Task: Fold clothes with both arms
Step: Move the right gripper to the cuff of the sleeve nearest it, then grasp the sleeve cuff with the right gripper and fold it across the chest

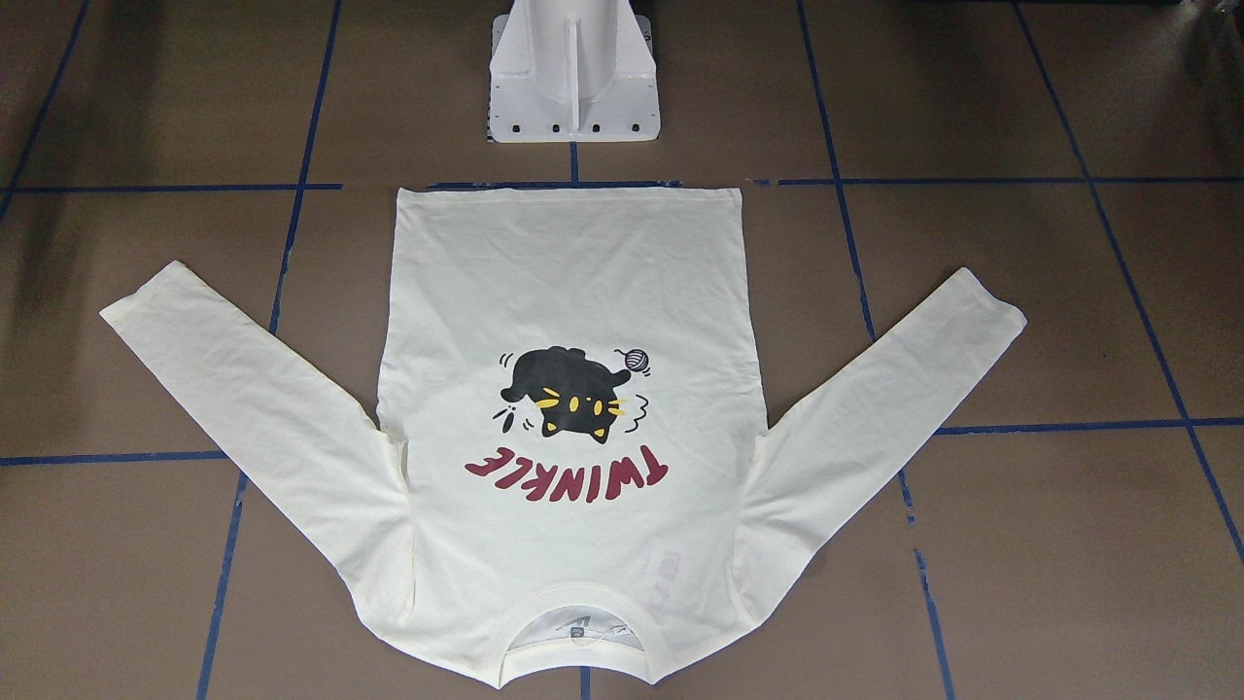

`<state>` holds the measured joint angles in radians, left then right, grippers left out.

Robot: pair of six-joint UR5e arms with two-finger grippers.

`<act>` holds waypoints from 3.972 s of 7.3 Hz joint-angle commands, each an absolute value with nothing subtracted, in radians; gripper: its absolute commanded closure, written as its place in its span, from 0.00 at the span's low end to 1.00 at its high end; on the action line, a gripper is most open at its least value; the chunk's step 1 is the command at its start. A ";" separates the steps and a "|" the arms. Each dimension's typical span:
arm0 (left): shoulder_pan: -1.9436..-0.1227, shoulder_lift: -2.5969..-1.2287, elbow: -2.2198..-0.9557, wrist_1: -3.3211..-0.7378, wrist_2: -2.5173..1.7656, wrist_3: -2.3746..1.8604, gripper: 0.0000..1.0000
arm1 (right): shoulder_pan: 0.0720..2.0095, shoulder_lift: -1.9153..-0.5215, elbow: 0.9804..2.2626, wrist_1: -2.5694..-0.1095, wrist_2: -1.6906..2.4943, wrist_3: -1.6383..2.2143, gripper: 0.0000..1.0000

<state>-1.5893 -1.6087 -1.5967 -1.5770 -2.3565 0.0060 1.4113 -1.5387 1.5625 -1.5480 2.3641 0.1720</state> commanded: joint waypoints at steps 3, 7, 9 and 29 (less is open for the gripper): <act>-1.589 -1.603 -1.620 -1.585 -2.362 0.011 0.00 | 1.394 -1.542 1.566 -1.494 2.441 0.175 0.00; -1.583 -1.591 -1.624 -1.605 -2.367 -0.003 0.00 | 1.214 -1.653 1.586 -1.136 2.553 0.377 0.00; -1.583 -1.591 -1.631 -1.605 -2.367 -0.002 0.00 | 1.138 -1.733 1.588 -0.984 2.511 0.462 0.00; -1.583 -1.591 -1.644 -1.603 -2.370 -0.005 0.00 | 1.003 -1.304 1.683 -1.169 2.496 1.231 1.00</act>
